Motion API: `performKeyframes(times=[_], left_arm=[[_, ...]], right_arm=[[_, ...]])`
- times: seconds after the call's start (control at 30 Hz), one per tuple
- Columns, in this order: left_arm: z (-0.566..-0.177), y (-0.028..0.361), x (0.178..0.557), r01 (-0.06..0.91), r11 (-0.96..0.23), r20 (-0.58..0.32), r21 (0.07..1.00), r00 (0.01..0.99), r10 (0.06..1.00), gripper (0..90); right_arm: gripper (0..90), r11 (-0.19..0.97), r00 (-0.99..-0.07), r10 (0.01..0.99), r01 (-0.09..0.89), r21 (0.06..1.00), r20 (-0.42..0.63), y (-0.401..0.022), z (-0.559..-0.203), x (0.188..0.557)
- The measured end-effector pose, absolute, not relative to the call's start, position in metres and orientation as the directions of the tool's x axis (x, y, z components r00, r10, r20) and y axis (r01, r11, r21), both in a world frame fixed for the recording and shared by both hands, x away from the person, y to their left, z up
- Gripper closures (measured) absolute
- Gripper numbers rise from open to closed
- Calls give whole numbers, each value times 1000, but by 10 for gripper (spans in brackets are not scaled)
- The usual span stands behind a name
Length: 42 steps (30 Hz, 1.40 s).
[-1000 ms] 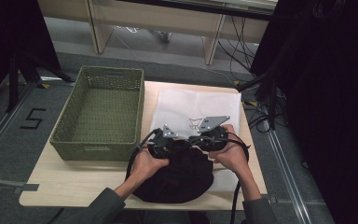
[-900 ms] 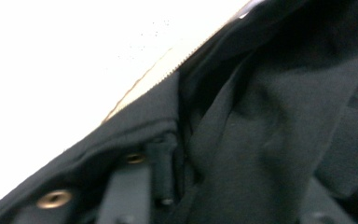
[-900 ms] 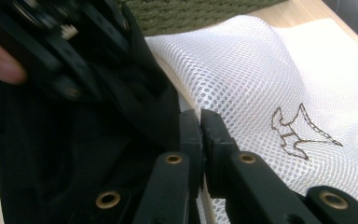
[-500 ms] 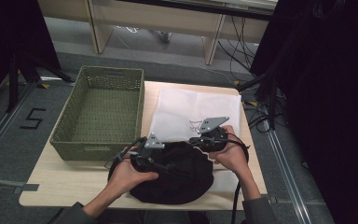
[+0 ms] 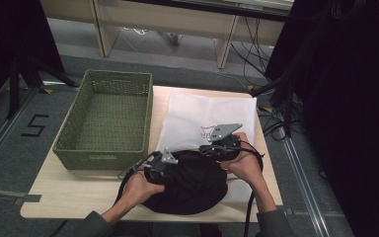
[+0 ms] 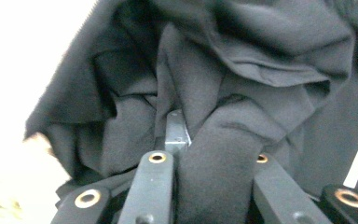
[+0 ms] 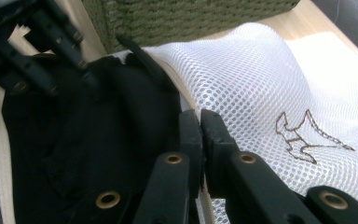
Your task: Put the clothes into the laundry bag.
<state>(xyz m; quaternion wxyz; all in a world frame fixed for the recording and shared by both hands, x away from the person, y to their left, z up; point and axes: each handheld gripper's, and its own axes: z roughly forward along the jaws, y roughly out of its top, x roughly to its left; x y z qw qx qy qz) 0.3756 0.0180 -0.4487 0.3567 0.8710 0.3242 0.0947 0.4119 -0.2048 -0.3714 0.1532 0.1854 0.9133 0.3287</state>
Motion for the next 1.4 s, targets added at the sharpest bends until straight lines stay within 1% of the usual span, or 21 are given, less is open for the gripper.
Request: performKeyframes(times=[0.17,0.27,0.3,0.37,0.4,0.5,0.6,0.63,0.73,0.8,0.9,1.0,1.1,1.13,1.17,1.23,1.27,1.33,1.4], left_arm=[[-426,2,388,491,-466,-82,736,748,659,797],[-435,-9,400,513,-437,-102,738,726,680,779],[-443,-11,405,523,-442,-99,729,718,689,751],[-456,-12,414,567,-418,-136,710,693,708,692],[-457,-11,413,570,-406,-144,714,688,712,649],[-448,-9,402,548,-415,-142,726,711,689,490],[-433,0,384,524,-434,-129,733,734,667,368],[-430,3,380,517,-439,-123,735,738,663,341],[-424,16,365,498,-468,-87,730,747,659,298],[-425,25,356,490,-497,-56,716,750,659,284],[-433,36,350,518,-506,-58,690,736,674,252],[-449,37,350,538,-526,-67,658,738,671,249],[-466,27,356,546,-554,-75,629,751,655,273],[-471,24,359,536,-569,-78,623,767,637,341],[-474,21,361,517,-585,-74,624,785,615,499],[-476,19,367,506,-588,-55,631,785,616,736],[-475,19,370,510,-578,-60,637,780,623,786],[-465,17,374,521,-545,-86,657,769,633,825],[-451,14,377,510,-521,-89,684,768,635,831]], right_arm=[[888,710,-883,441,236,664,-158,-203,-366,409],[888,713,-884,439,233,662,-162,-203,-366,409],[888,715,-885,437,232,659,-163,-204,-367,410],[888,716,-884,440,242,655,-155,-205,-369,410],[888,716,-882,446,249,652,-153,-206,-370,411],[888,718,-884,442,248,651,-151,-209,-373,413],[888,711,-879,455,264,652,-141,-210,-374,414],[887,716,-885,443,249,652,-148,-210,-374,414],[888,718,-884,440,243,652,-155,-209,-373,414],[887,715,-881,451,258,650,-146,-208,-373,413],[887,722,-886,437,241,649,-157,-207,-373,414],[887,720,-883,445,255,645,-148,-207,-374,413],[887,725,-887,436,247,643,-151,-206,-374,413],[887,726,-888,434,245,642,-153,-205,-374,413],[887,727,-888,433,244,642,-154,-205,-375,413],[887,728,-889,431,241,642,-155,-205,-374,413],[887,728,-889,431,241,642,-155,-205,-374,413],[887,721,-886,439,247,647,-151,-206,-373,413],[887,718,-885,439,244,651,-152,-206,-372,413]])
